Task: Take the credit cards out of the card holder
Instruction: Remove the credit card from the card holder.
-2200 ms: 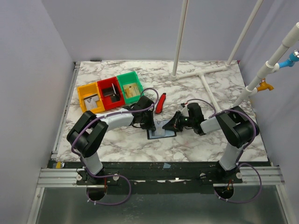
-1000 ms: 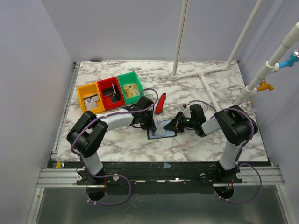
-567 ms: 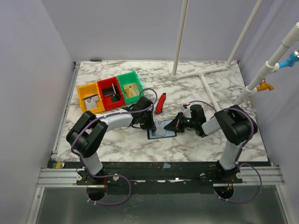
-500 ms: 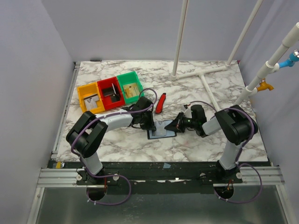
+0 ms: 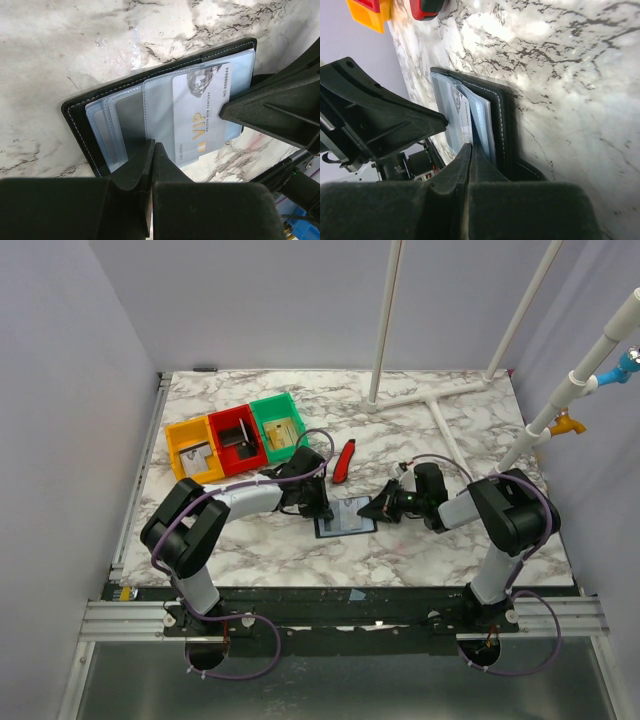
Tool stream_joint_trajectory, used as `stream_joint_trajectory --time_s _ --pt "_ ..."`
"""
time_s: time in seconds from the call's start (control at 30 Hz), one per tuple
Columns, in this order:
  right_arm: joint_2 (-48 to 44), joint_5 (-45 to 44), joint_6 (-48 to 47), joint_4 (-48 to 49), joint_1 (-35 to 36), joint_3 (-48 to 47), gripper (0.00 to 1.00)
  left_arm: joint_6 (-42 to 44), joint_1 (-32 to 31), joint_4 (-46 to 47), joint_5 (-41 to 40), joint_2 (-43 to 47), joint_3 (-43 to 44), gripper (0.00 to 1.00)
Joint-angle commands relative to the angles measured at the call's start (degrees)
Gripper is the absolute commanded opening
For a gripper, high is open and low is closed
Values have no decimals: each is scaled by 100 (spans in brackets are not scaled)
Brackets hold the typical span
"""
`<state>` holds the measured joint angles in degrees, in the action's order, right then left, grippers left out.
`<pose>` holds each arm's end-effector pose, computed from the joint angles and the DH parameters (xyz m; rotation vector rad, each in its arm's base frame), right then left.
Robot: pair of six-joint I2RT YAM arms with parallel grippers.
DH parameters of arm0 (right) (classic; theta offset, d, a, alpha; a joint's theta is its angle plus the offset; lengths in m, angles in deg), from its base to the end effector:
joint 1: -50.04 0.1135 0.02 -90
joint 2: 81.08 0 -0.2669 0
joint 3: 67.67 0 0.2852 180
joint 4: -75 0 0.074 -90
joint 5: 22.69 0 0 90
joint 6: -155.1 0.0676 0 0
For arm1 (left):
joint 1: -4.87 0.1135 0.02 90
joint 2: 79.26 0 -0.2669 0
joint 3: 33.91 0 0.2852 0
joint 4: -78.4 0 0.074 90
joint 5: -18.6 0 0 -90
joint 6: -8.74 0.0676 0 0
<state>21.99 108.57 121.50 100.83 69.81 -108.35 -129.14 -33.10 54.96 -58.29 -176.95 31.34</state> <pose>0.2793 0.1478 0.0464 0.3250 2.4406 1.4680 0.2861 -0.2427 0.1092 -0.1407 2.7434 -0.8048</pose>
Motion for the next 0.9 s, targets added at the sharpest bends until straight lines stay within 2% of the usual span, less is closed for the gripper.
stream_joint_trajectory --time_s 0.0,0.43,0.87 --pt "-265 -192 -308 -426 -130 60 1 191 80 -567 -352 -77 -230 0" --pt "-776 -353 -589 -1130 -236 -37 1 278 89 -564 -317 56 -117 0" --pt "-1022 -304 -679 -1381 -294 -65 1 397 84 -727 -257 291 217 0"
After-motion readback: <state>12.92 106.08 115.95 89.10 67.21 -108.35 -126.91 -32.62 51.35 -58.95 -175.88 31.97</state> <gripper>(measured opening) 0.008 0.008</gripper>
